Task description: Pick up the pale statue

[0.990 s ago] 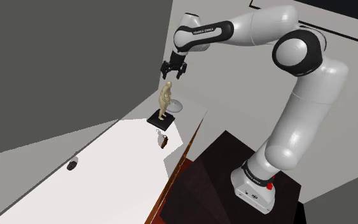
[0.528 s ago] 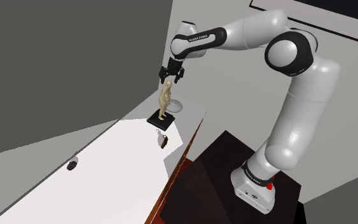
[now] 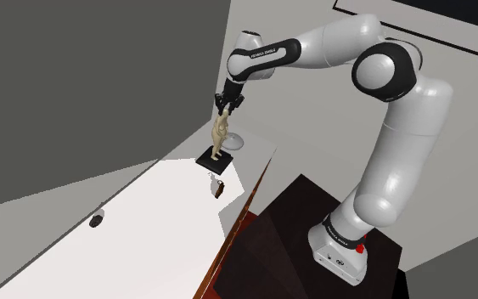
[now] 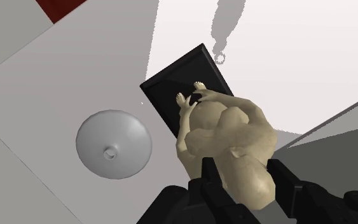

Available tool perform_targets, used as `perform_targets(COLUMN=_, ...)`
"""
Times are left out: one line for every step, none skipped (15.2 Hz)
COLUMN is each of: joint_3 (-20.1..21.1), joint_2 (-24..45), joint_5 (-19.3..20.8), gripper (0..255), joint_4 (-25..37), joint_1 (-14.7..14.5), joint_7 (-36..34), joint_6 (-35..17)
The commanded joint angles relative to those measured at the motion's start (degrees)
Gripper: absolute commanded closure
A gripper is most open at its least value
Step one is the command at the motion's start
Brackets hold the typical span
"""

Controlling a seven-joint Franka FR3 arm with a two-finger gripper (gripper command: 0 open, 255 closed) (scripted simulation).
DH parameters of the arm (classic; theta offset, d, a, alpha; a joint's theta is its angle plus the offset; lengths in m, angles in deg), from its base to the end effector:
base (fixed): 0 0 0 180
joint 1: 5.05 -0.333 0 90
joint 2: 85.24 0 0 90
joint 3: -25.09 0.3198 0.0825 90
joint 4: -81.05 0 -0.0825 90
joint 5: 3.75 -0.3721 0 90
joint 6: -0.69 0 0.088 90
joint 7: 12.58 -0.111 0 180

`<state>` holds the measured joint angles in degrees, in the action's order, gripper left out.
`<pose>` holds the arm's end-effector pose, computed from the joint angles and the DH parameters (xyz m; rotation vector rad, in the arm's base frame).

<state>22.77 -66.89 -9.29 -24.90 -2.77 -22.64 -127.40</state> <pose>0.6265 -0.0455 0.3643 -3.0346 0.4750 -0.0975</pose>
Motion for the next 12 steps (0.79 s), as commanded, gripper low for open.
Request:
perform_targets(joint_3=-0.01, joint_2=0.02, joint_5=-0.01, gripper=255, joint_4=-0.01, joint_1=0.01, joint_7=0.00, joint_6=0.01)
perform_targets(joint_3=-0.01, joint_2=0.02, joint_5=-0.01, gripper=255, joint_4=-0.01, joint_1=0.01, joint_7=0.00, joint_6=0.00)
perform_targets(joint_3=-0.01, joint_2=0.02, joint_5=-0.01, gripper=255, joint_4=-0.01, joint_1=0.01, joint_7=-0.01, joint_6=0.01)
perform_targets(joint_3=-0.02, joint_2=-0.06, joint_5=-0.02, gripper=255, joint_4=-0.08, joint_1=0.04, joint_7=0.05, joint_6=0.01)
perform_targets(joint_3=-0.04, joint_2=-0.41, joint_5=0.04, gripper=255, joint_4=0.22, joint_1=0.04, joint_7=-0.02, joint_6=0.66)
perform_targets(joint_3=-0.06, joint_2=-0.76, joint_5=0.10, gripper=255, joint_4=0.53, joint_1=0.03, joint_7=-0.09, joint_6=1.32)
perform_targets(joint_3=-0.07, joint_2=-1.08, joint_5=0.15, gripper=255, joint_4=0.88, joint_1=0.02, joint_7=-0.15, joint_6=1.99)
perform_targets(joint_3=-0.09, joint_2=-1.40, joint_5=0.20, gripper=255, joint_4=1.22, joint_1=0.02, joint_7=-0.22, joint_6=2.65)
perform_targets(joint_3=-0.11, joint_2=-1.71, joint_5=0.25, gripper=255, joint_4=1.58, joint_1=0.01, joint_7=-0.28, joint_6=3.32)
perform_targets(joint_3=-0.12, joint_2=-2.02, joint_5=0.31, gripper=255, joint_4=1.96, joint_1=0.01, joint_7=-0.35, joint_6=4.00)
perform_targets(joint_3=-0.14, joint_2=-2.31, joint_5=0.35, gripper=255, joint_4=2.34, joint_1=0.01, joint_7=-0.41, joint_6=4.67)
perform_targets(joint_3=-0.15, joint_2=-2.59, joint_5=0.40, gripper=255, joint_4=2.74, joint_1=0.01, joint_7=-0.47, joint_6=5.35)
